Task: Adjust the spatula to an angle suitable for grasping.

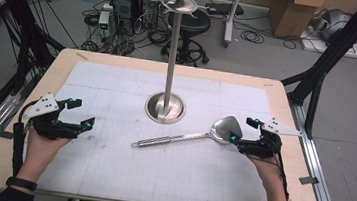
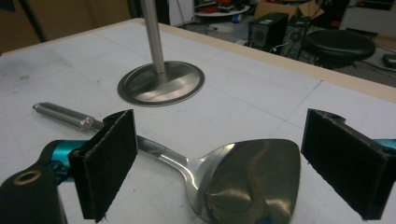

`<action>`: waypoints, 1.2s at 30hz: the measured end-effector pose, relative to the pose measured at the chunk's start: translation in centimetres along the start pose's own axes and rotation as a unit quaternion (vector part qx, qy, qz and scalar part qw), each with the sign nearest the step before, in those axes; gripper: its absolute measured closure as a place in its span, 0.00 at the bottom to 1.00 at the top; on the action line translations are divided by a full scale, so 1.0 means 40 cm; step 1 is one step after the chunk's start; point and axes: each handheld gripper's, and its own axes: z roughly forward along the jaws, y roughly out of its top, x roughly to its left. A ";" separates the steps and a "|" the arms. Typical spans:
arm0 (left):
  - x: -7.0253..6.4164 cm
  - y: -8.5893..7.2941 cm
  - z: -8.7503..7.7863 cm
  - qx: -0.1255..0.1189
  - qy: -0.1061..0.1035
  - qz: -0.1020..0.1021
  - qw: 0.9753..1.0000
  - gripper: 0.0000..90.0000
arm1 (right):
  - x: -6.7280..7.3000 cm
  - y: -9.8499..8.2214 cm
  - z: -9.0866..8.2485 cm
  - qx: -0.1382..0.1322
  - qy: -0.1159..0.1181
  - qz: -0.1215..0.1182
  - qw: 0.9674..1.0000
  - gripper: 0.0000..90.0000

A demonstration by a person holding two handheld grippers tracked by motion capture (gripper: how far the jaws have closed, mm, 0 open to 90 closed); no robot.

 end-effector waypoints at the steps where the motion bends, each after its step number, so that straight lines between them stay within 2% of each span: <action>1: 0.000 0.000 0.000 -0.001 0.000 -0.002 1.000 0.18 | 0.001 0.002 0.006 0.003 0.006 -0.005 1.000 0.11; 7: -0.001 0.001 -0.002 -0.007 -0.003 -0.003 1.000 0.18 | 0.010 0.025 0.055 0.022 0.044 -0.033 0.998 0.11; 9: -0.001 0.001 -0.001 -0.007 -0.004 -0.004 1.000 0.18 | 0.017 0.033 0.074 0.037 0.056 -0.043 0.997 0.11; 12: -0.001 0.001 -0.001 -0.007 -0.006 -0.004 1.000 0.18 | 0.028 0.045 0.104 0.056 0.072 -0.068 0.994 0.11; 17: -0.001 0.001 -0.001 -0.008 -0.008 -0.001 1.000 0.18 | 0.038 0.062 0.146 0.082 0.099 -0.088 0.988 0.11; 20: -0.001 -0.001 0.003 -0.005 -0.010 0.001 1.000 0.18 | 0.043 0.067 0.169 0.093 0.117 -0.088 0.985 0.11; 23: -0.002 -0.002 0.005 -0.001 -0.013 0.003 1.000 0.18 | 0.051 0.066 0.194 0.110 0.128 -0.098 0.981 0.11; 28: -0.003 -0.002 0.006 -0.001 -0.016 0.004 1.000 0.18 | 0.073 0.058 0.236 0.146 0.153 -0.112 0.971 0.12; 29: -0.003 -0.002 0.006 0.000 -0.016 0.004 1.000 0.18 | 0.078 0.057 0.246 0.150 0.152 -0.121 0.969 0.12; 30: -0.003 -0.002 0.006 0.000 -0.016 0.004 1.000 0.18 | 0.078 0.057 0.246 0.150 0.152 -0.121 0.969 0.12; 31: -0.003 -0.002 0.006 0.000 -0.016 0.004 1.000 0.18 | 0.090 0.056 0.262 0.165 0.163 -0.121 0.965 0.16; 36: -0.004 -0.002 0.006 -0.001 -0.018 0.003 1.000 0.18 | 0.101 0.051 0.294 0.185 0.179 -0.133 0.957 0.17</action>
